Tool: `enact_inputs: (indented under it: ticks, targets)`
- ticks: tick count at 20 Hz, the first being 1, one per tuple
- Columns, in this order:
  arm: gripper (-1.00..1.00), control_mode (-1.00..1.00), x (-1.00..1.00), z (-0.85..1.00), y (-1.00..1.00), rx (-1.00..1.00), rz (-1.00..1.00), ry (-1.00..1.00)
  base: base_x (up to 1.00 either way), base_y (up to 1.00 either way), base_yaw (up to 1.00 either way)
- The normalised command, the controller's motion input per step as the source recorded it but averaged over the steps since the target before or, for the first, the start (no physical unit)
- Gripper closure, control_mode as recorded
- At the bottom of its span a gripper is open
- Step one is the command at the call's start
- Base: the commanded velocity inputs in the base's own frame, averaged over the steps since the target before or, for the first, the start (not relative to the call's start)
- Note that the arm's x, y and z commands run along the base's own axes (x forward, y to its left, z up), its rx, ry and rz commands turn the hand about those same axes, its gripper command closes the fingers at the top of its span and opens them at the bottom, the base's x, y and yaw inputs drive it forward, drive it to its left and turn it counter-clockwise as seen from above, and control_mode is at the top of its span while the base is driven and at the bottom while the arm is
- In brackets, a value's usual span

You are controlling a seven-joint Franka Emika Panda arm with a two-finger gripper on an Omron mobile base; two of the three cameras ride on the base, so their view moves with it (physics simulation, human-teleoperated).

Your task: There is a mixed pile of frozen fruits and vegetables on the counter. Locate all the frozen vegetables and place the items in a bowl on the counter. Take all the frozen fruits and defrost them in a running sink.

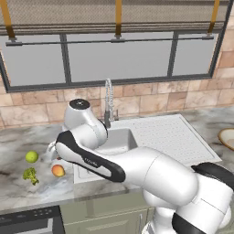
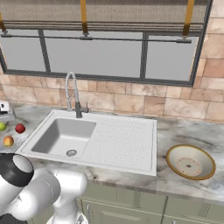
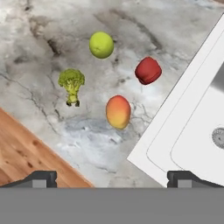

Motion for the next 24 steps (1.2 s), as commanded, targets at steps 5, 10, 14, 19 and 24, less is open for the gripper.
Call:
enact_inputs:
  ticks: [5, 10, 14, 19, 24]
  targets:
    - [-1.00, -1.00, 0.17, -0.26, 0.11, 0.00, 0.00, 0.04, 0.00, 0.00, 0.00]
    - [-1.00, -1.00, 0.17, -0.20, 0.06, 0.00, 0.00, 0.04, 0.00, 0.00, 0.00]
    - [-1.00, -1.00, 0.06, -0.06, 0.11, 0.00, 0.00, 0.00, 0.00, 0.00, 0.00]
    - [-1.00, -1.00, 0.01, 0.00, 0.09, -0.04, -0.03, 0.00, 0.00, 0.00, 0.00]
    - [-1.00, -1.00, 0.00, -0.02, 0.00, -0.07, -0.07, 0.00, 0.00, 0.00, 0.00]
